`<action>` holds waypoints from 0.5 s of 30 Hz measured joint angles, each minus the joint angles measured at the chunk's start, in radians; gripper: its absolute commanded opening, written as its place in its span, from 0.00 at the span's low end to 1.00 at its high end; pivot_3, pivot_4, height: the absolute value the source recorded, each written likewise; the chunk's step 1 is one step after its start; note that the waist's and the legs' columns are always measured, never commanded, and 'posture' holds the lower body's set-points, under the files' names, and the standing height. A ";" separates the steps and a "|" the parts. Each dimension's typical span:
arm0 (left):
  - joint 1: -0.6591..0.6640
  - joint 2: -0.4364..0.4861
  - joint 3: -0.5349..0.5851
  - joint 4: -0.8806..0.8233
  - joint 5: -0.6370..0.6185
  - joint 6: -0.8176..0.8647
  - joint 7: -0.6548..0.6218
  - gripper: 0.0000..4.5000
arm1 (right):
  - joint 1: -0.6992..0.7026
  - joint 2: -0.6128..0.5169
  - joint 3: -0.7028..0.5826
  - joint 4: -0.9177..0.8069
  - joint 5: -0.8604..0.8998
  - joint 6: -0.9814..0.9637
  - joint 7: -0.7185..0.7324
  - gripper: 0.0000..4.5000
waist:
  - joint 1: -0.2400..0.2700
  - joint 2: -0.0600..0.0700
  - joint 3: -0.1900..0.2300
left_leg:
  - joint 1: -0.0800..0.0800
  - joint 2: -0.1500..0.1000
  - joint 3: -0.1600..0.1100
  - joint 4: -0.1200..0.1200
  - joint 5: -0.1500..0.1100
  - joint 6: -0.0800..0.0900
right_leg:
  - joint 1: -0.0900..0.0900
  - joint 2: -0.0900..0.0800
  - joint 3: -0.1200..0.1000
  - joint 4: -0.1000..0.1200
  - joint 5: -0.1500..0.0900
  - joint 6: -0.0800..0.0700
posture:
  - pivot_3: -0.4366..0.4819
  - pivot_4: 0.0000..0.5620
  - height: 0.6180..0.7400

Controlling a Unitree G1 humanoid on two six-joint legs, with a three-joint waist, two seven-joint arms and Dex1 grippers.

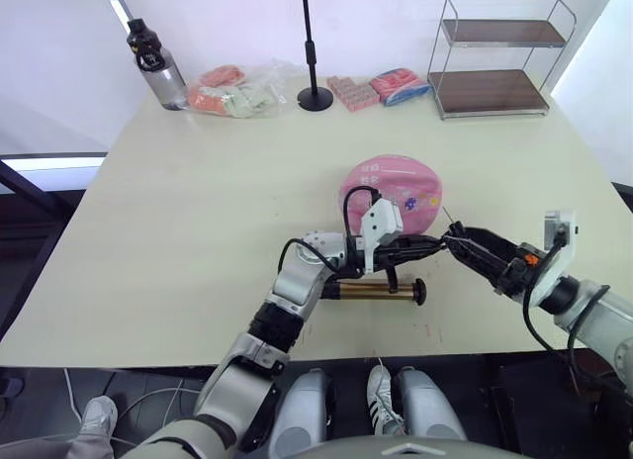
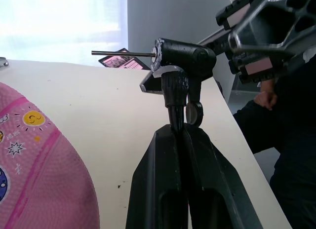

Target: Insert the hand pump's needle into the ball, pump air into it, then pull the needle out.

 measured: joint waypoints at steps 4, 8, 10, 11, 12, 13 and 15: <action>-0.010 0.000 -0.001 0.024 0.018 -0.019 0.002 0.01 | -0.011 -0.013 0.000 0.007 0.025 0.022 -0.006 1.00 | 0.000 0.000 0.000 | -0.001 0.000 0.001 0.000 -0.001 0.001 | 0.000 0.000 0.000 -0.002 0.001 0.001 | 0.48 0.27 1.00; -0.011 -0.002 -0.001 0.032 0.026 -0.028 0.008 0.01 | -0.031 -0.026 0.000 0.023 0.030 0.037 -0.008 1.00 | 0.000 0.000 0.000 | -0.002 0.000 0.001 0.000 -0.001 0.003 | 0.000 -0.001 0.000 -0.003 0.001 0.002 | 0.48 0.27 1.00; -0.011 -0.002 -0.001 0.035 0.028 -0.035 0.008 0.01 | -0.034 -0.029 0.000 0.026 0.030 0.039 -0.008 1.00 | 0.000 0.000 0.000 | -0.002 0.000 0.001 0.000 -0.002 0.003 | 0.000 -0.001 0.000 -0.003 0.001 0.002 | 0.48 0.27 1.00; -0.011 -0.003 -0.001 0.036 0.029 -0.036 0.008 0.01 | -0.038 -0.029 0.000 0.030 0.030 0.040 -0.008 1.00 | 0.000 0.000 0.000 | -0.002 0.000 0.001 0.000 -0.002 0.003 | 0.000 -0.001 0.000 -0.003 0.001 0.002 | 0.48 0.27 1.00; -0.011 -0.004 -0.001 0.036 0.029 -0.037 0.008 0.01 | -0.040 -0.029 0.000 0.033 0.030 0.040 -0.008 1.00 | 0.000 0.000 0.000 | -0.002 0.000 0.001 0.000 -0.002 0.003 | 0.000 -0.001 0.000 -0.004 0.001 0.002 | 0.48 0.27 1.00; -0.011 -0.005 -0.001 0.036 0.030 -0.037 0.009 0.01 | -0.041 -0.029 0.000 0.035 0.028 0.040 -0.008 1.00 | 0.000 0.000 0.000 | -0.002 0.000 0.001 0.000 -0.002 0.003 | 0.000 -0.001 0.000 -0.004 0.001 0.002 | 0.48 0.27 1.00; -0.011 -0.008 -0.001 0.036 0.032 -0.039 0.010 0.01 | -0.041 -0.030 0.002 0.036 0.020 0.040 -0.008 1.00 | 0.000 0.000 0.000 | -0.003 0.000 0.002 0.000 -0.002 0.003 | 0.000 -0.001 0.000 -0.004 0.001 0.002 | 0.48 0.27 1.00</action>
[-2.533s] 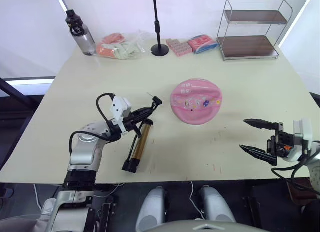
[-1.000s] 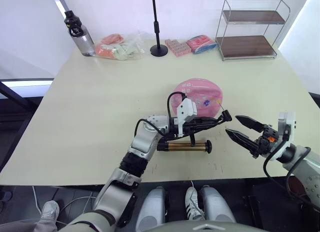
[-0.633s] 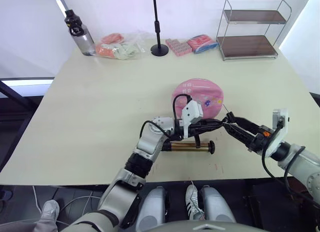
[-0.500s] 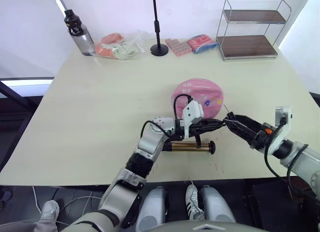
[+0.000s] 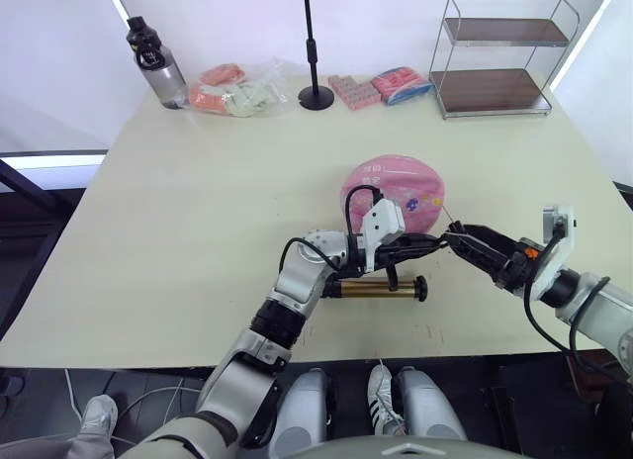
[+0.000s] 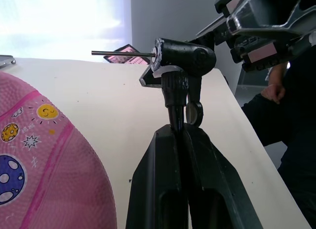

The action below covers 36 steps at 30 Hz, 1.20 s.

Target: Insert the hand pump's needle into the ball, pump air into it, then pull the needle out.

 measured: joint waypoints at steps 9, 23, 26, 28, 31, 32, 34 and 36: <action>0.000 -0.008 0.000 0.000 0.003 -0.001 0.009 0.00 | -0.001 0.001 0.001 0.000 -0.010 0.000 -0.015 0.84 | 0.000 0.000 0.000 | -0.001 0.000 0.001 0.000 0.000 0.001 | 0.000 -0.001 0.000 -0.001 0.000 0.001 | 0.48 0.27 1.00; 0.002 -0.011 -0.001 0.001 0.004 -0.001 0.008 0.00 | 0.004 0.009 0.001 0.004 -0.037 -0.005 0.005 0.07 | 0.000 0.000 0.000 | -0.002 -0.001 0.001 0.000 -0.001 0.002 | -0.001 -0.002 0.000 -0.001 0.000 0.002 | 0.48 0.27 1.00; 0.003 -0.012 -0.002 0.001 0.004 0.000 0.007 0.00 | 0.010 0.009 0.001 0.004 -0.052 -0.012 0.020 0.07 | 0.000 0.000 0.000 | -0.002 -0.002 0.001 0.001 -0.002 0.003 | -0.001 -0.002 0.000 -0.001 0.000 0.002 | 0.48 0.27 1.00; 0.004 -0.014 -0.003 0.001 0.004 0.005 0.007 0.00 | 0.015 0.009 0.001 0.004 -0.061 -0.019 0.029 0.07 | 0.000 0.000 0.000 | -0.002 -0.002 0.001 0.001 -0.002 0.003 | -0.001 -0.003 0.000 -0.001 0.000 0.003 | 0.48 0.27 1.00; 0.004 -0.018 -0.002 0.001 0.002 0.021 0.006 0.20 | 0.023 0.009 0.001 0.004 -0.074 -0.027 0.044 0.07 | 0.000 0.000 0.000 | -0.002 -0.003 0.001 0.001 -0.002 0.004 | -0.001 -0.004 0.000 -0.001 0.000 0.003 | 0.48 0.27 1.00; 0.005 -0.019 -0.002 0.001 0.002 0.024 0.007 0.24 | 0.025 0.009 0.001 0.004 -0.078 -0.029 0.049 0.07 | 0.000 0.000 0.000 | -0.002 -0.003 0.001 0.001 -0.002 0.004 | -0.001 -0.004 0.000 -0.001 0.000 0.003 | 0.48 0.27 1.00; 0.005 -0.016 0.008 -0.004 -0.027 0.052 -0.005 0.40 | 0.071 -0.022 0.003 -0.003 -0.142 -0.070 0.118 0.07 | 0.001 0.001 -0.001 | -0.006 -0.003 -0.001 0.002 -0.002 0.004 | 0.000 -0.009 0.000 -0.001 -0.004 0.008 | 0.48 0.27 1.00; 0.006 0.003 0.023 -0.021 -0.046 0.068 -0.012 0.60 | 0.091 -0.027 0.003 -0.003 -0.172 -0.079 0.138 0.07 | 0.001 0.001 -0.001 | -0.011 -0.003 -0.002 0.003 -0.002 0.004 | 0.000 -0.017 0.000 -0.001 -0.007 0.013 | 0.48 0.27 1.00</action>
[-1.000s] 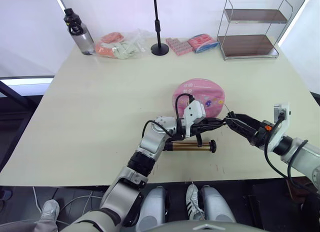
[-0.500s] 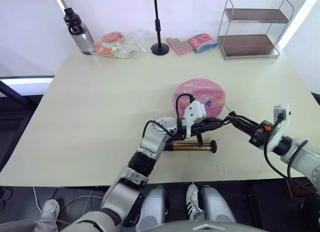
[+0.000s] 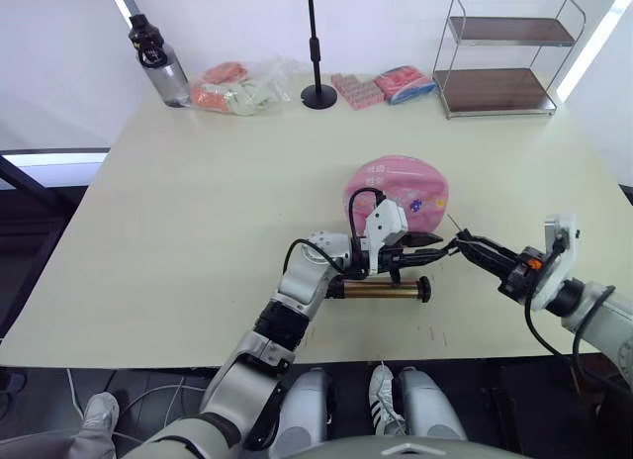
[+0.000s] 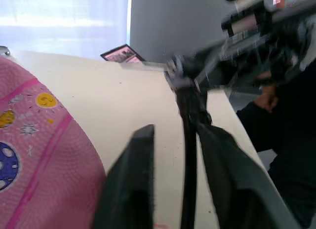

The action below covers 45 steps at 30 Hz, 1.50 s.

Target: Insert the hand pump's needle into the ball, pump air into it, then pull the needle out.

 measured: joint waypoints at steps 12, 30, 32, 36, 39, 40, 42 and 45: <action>0.028 0.135 0.059 -0.181 -0.092 0.108 -0.046 1.00 | 0.042 -0.092 -0.105 0.004 -0.026 -0.011 0.088 0.07 | 0.001 0.001 0.000 | 0.001 0.000 -0.002 0.002 0.001 -0.001 | 0.003 -0.003 -0.002 0.002 -0.001 0.002 | 0.48 0.27 1.00; -0.004 0.289 0.220 -0.217 -0.130 0.170 0.027 1.00 | 0.110 -0.083 -0.112 0.112 -0.402 -0.549 0.443 0.07 | 0.004 0.001 0.000 | 0.002 0.000 -0.004 0.002 0.002 -0.003 | 0.004 -0.002 -0.004 0.002 -0.001 0.002 | 0.48 0.27 1.00; -0.047 0.290 0.240 -0.179 -0.127 0.162 0.045 1.00 | 0.109 -0.071 -0.111 0.130 -0.414 -0.588 0.465 0.07 | 0.003 0.001 0.000 | 0.002 0.000 -0.004 0.002 0.002 -0.004 | 0.005 -0.002 -0.004 0.003 -0.001 0.001 | 0.48 0.27 1.00; -0.117 0.285 0.241 -0.050 -0.085 0.109 0.066 1.00 | 0.096 -0.067 -0.108 0.150 -0.419 -0.610 0.480 0.07 | 0.003 0.001 0.000 | 0.003 -0.001 -0.005 0.002 0.003 -0.005 | 0.005 -0.001 -0.004 0.004 -0.001 0.001 | 0.48 0.27 1.00; -0.213 0.263 0.235 0.125 -0.029 0.035 0.087 1.00 | 0.063 -0.055 -0.088 0.164 -0.421 -0.621 0.479 0.07 | 0.004 0.001 0.000 | 0.003 -0.003 -0.006 0.003 0.004 -0.006 | 0.005 0.001 -0.004 0.004 0.000 0.000 | 0.48 0.27 1.00; -0.239 0.254 0.228 0.178 -0.014 0.012 0.088 1.00 | 0.057 -0.054 -0.081 0.165 -0.421 -0.621 0.478 0.07 | 0.004 0.000 0.000 | 0.002 -0.003 -0.007 0.003 0.004 -0.006 | 0.005 0.001 -0.005 0.004 0.000 0.000 | 0.48 0.27 1.00; -0.270 0.238 0.219 0.251 0.005 -0.021 0.084 1.00 | 0.054 -0.052 -0.077 0.166 -0.421 -0.621 0.478 0.07 | 0.004 0.000 0.000 | 0.002 -0.003 -0.007 0.003 0.004 -0.006 | 0.005 0.001 -0.005 0.004 0.000 0.000 | 0.48 0.27 1.00; -0.333 0.215 0.212 0.420 0.044 -0.091 0.078 1.00 | 0.055 -0.051 -0.074 0.168 -0.421 -0.621 0.480 0.07 | 0.004 0.000 0.000 | 0.001 -0.003 -0.008 0.003 0.004 -0.006 | 0.005 0.001 -0.006 0.004 0.000 0.000 | 0.48 0.27 1.00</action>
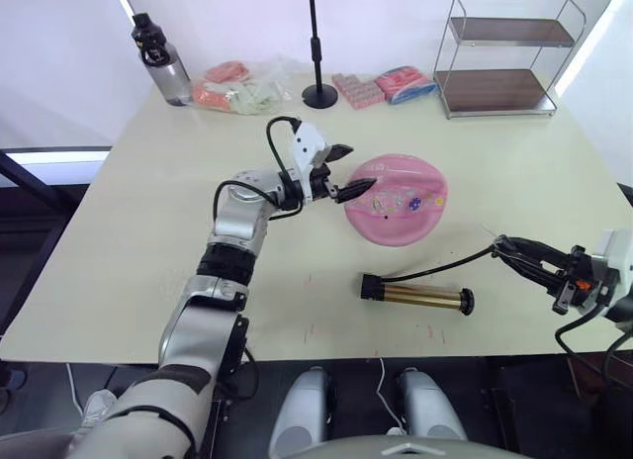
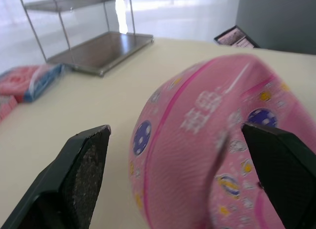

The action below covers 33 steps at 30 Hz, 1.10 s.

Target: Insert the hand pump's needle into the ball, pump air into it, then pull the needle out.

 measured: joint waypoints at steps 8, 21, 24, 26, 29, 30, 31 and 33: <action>-0.082 -0.033 -0.001 0.209 0.059 -0.110 -0.026 1.00 | -0.006 0.016 0.000 -0.002 0.008 0.000 -0.012 0.07 | -0.001 0.000 0.000 | 0.000 0.000 -0.001 0.000 0.000 0.000 | 0.000 0.000 -0.001 0.000 0.000 0.000 | 0.48 0.27 1.00; -0.093 -0.059 0.002 0.255 0.066 -0.130 -0.038 0.17 | 0.001 0.036 0.000 -0.023 0.044 0.001 -0.023 0.07 | -0.002 0.000 0.000 | -0.001 0.000 -0.001 0.000 0.000 0.000 | 0.000 0.000 -0.001 0.000 0.000 0.000 | 0.48 0.27 1.00; -0.088 -0.064 0.003 0.253 0.064 -0.130 -0.038 0.01 | -0.006 0.040 0.001 -0.023 0.044 0.001 -0.022 0.07 | -0.003 0.000 0.000 | -0.001 0.000 -0.001 0.000 0.000 0.000 | 0.000 0.000 -0.001 0.000 0.000 0.000 | 0.48 0.27 1.00; -0.074 -0.064 0.010 0.236 0.063 -0.129 -0.035 0.01 | -0.018 0.042 0.004 -0.023 0.044 0.001 -0.022 0.07 | -0.005 0.000 0.000 | 0.000 0.001 -0.001 0.000 0.000 0.000 | 0.000 0.000 -0.001 0.000 0.000 0.000 | 0.48 0.27 1.00; -0.048 -0.066 0.011 0.191 0.063 -0.118 -0.020 0.01 | -0.030 0.042 0.020 -0.023 0.041 0.006 -0.034 0.07 | -0.004 0.000 0.000 | 0.000 0.001 -0.001 0.000 0.000 0.000 | 0.000 0.000 -0.001 0.001 0.000 0.000 | 0.48 0.27 1.00; -0.030 -0.069 0.012 0.159 0.063 -0.106 -0.006 0.01 | -0.033 0.042 0.037 -0.026 0.031 0.021 -0.055 0.07 | -0.004 0.000 0.000 | 0.000 0.002 -0.001 0.000 0.000 0.000 | 0.000 0.000 -0.001 0.001 0.000 0.000 | 0.48 0.27 1.00; -0.026 -0.070 0.013 0.150 0.063 -0.102 -0.003 0.01 | -0.033 0.042 0.043 -0.026 0.028 0.026 -0.063 0.07 | -0.003 0.000 0.000 | 0.000 0.003 -0.001 0.000 0.000 0.000 | 0.000 0.000 -0.001 0.001 0.000 0.000 | 0.48 0.27 1.00; 0.003 -0.070 0.013 0.096 0.063 -0.078 0.017 0.01 | -0.040 0.041 0.054 -0.040 0.026 0.066 -0.097 0.07 | -0.004 0.000 0.000 | 0.000 0.003 -0.001 0.000 0.000 0.000 | 0.000 0.000 -0.001 0.001 0.000 0.000 | 0.48 0.27 1.00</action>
